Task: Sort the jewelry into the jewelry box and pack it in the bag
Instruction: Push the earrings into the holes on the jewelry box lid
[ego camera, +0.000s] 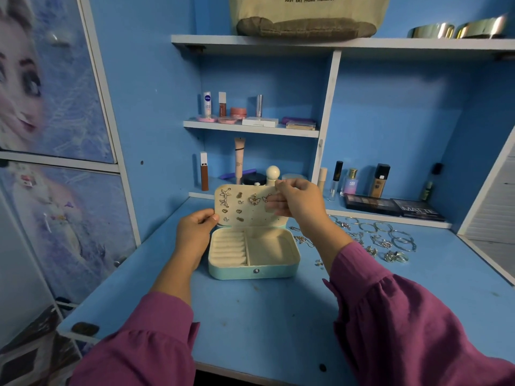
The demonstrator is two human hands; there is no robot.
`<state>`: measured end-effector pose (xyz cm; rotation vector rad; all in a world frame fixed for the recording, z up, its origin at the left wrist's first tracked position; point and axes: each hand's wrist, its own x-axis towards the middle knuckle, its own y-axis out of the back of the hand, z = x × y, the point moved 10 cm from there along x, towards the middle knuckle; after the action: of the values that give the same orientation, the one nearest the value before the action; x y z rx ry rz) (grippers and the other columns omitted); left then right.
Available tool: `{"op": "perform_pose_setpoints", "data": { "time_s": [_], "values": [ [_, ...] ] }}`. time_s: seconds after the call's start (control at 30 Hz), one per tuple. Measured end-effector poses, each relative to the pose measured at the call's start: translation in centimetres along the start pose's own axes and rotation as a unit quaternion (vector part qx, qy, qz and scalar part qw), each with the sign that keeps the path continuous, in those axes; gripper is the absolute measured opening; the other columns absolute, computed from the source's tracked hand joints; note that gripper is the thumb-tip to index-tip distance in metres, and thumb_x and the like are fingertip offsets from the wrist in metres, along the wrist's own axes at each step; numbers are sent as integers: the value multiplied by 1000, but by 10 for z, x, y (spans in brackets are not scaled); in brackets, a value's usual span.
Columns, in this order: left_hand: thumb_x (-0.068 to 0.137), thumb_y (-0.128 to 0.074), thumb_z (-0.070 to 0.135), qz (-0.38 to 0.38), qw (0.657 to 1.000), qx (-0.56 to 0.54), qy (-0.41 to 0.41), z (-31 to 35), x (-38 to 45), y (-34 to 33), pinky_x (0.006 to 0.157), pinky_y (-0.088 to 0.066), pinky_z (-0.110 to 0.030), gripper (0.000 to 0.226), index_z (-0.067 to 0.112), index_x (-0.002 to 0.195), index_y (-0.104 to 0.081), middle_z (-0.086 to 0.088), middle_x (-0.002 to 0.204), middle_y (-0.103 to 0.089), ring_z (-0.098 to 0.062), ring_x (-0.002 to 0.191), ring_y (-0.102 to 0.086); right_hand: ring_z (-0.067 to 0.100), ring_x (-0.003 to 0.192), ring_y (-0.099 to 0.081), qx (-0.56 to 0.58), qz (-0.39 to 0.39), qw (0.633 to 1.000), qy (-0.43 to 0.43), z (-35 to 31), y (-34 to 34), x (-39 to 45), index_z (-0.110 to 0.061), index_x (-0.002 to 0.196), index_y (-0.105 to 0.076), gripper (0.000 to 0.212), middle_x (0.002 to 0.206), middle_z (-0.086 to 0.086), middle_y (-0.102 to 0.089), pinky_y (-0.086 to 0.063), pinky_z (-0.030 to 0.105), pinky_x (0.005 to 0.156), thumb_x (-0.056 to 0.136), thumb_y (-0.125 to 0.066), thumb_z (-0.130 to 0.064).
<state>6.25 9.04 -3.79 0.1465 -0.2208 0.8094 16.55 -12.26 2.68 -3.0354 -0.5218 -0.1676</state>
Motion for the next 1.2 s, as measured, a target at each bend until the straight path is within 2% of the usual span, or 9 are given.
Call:
{"op": "perform_pose_setpoints", "data": {
  "time_s": [0.07,0.23,0.33,0.43,0.57,0.77,0.93,1.1,1.2],
  "values": [
    [91,-59,4,-9,1000,-2,5,0,0,0,63,-45,-6,15,10,97,-71,6,86,-69,-2,77,-62,17,51,-66,23,-11,1000,-18,3,-1,-4,-4,93,-55,16,78,18,-69,-54,23,47,93,-60,-20],
    [87,-63,3,-35,999,-21,36,-6,-2,1,81,-51,-28,11,10,91,-71,-1,88,-72,-16,82,-65,15,50,-67,76,-62,990,-100,16,-1,-15,2,86,-60,11,63,14,-68,-53,20,46,90,-61,-9],
    [80,-69,-3,-45,995,-53,65,-9,-4,1,87,-52,-37,14,9,86,-71,-9,85,-72,-24,82,-66,17,55,-69,105,-102,975,-169,31,1,-22,0,87,-62,10,65,15,-70,-55,20,50,92,-56,-7],
    [75,-68,-11,-54,995,-55,64,-6,-5,0,84,-53,-31,23,12,79,-72,-5,78,-71,-20,77,-66,19,60,-71,123,-148,955,-225,45,3,-29,1,95,-61,14,69,18,-71,-56,20,52,96,-50,-6],
    [72,-70,-13,-48,995,-42,74,-3,-7,-1,74,-53,-26,24,11,76,-72,-6,81,-71,-20,78,-66,22,66,-72,148,-191,933,-266,59,2,-36,3,96,-62,14,78,22,-71,-58,21,57,92,-49,2],
    [70,-74,-10,-37,996,-25,81,-4,-5,4,78,-55,-30,24,12,78,-75,-9,86,-73,-23,84,-70,24,67,-72,180,-212,927,-253,61,0,-29,4,92,-63,16,80,21,-71,-58,21,60,88,-49,7],
    [69,-74,-10,-33,998,-5,60,5,-6,4,78,-53,-26,26,15,77,-74,-5,84,-73,-17,81,-70,23,66,-72,180,-223,926,-247,60,2,-19,2,89,-66,16,79,20,-71,-56,20,61,88,-51,8],
    [72,-72,-10,-35,998,7,55,12,-7,2,77,-54,-23,24,14,77,-74,-4,85,-73,-14,80,-69,19,63,-72,167,-232,924,-253,69,9,-11,-3,89,-64,18,75,18,-71,-56,18,51,87,-50,9],
    [80,-61,-12,-29,996,48,62,10,-7,1,79,-55,-26,29,14,78,-74,-7,89,-72,-17,81,-68,14,59,-71,138,-249,927,-246,73,10,-7,-8,91,-62,18,77,17,-72,-52,16,44,86,-52,6]
  ]
}}
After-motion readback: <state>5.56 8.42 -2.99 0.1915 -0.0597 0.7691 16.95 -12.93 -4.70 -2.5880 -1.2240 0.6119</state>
